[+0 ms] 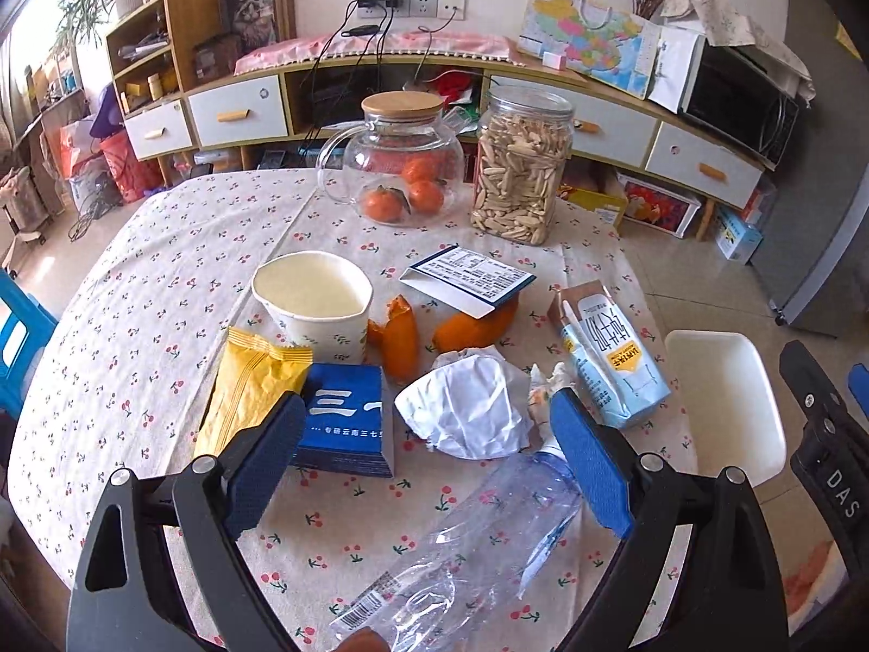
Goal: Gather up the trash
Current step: 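Grasp the yellow snack wrapper with the left gripper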
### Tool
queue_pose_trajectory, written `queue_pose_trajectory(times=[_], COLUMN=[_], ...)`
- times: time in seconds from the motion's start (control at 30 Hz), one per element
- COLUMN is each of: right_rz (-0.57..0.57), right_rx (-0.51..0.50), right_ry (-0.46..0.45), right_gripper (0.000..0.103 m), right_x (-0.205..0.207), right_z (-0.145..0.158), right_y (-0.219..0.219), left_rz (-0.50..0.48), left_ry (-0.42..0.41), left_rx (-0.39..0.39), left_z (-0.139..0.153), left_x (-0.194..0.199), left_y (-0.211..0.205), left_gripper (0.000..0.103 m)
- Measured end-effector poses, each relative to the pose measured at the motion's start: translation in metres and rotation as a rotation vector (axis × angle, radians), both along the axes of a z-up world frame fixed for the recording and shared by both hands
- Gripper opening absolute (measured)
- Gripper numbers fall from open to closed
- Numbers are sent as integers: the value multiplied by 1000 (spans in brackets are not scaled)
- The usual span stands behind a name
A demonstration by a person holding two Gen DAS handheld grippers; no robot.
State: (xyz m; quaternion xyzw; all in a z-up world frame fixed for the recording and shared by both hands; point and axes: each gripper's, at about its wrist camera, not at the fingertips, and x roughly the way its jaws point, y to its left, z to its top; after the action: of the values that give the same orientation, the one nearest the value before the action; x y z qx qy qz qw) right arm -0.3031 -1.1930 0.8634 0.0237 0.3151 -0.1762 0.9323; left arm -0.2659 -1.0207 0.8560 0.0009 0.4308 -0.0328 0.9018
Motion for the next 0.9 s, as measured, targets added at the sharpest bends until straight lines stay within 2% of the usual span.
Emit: queue_pose_trajectory(times=[0.27,0.47,0.63,0.77,0.9], right_rz=[87,134,168,229,306], right_rx=[6,19,51,53,64], right_ry=[17,42,81,123,182], right_gripper=[96,96,96,96,96], right_x=[17,29,41,54,64], right_z=[-7,-14,-21,-29,-39], right_y=[47,72,83,91,98], left_rz=[60,90,80,66,69], left_ry=[60,127,181,245,254], left_rx=[2,-15,2,-41,-106], left_z=[-11,-32,-51,-67,-69], left_x=[10,25,33,40,42], left_y=[53,88,104,117,130], left_gripper=[89,89,89,89,86])
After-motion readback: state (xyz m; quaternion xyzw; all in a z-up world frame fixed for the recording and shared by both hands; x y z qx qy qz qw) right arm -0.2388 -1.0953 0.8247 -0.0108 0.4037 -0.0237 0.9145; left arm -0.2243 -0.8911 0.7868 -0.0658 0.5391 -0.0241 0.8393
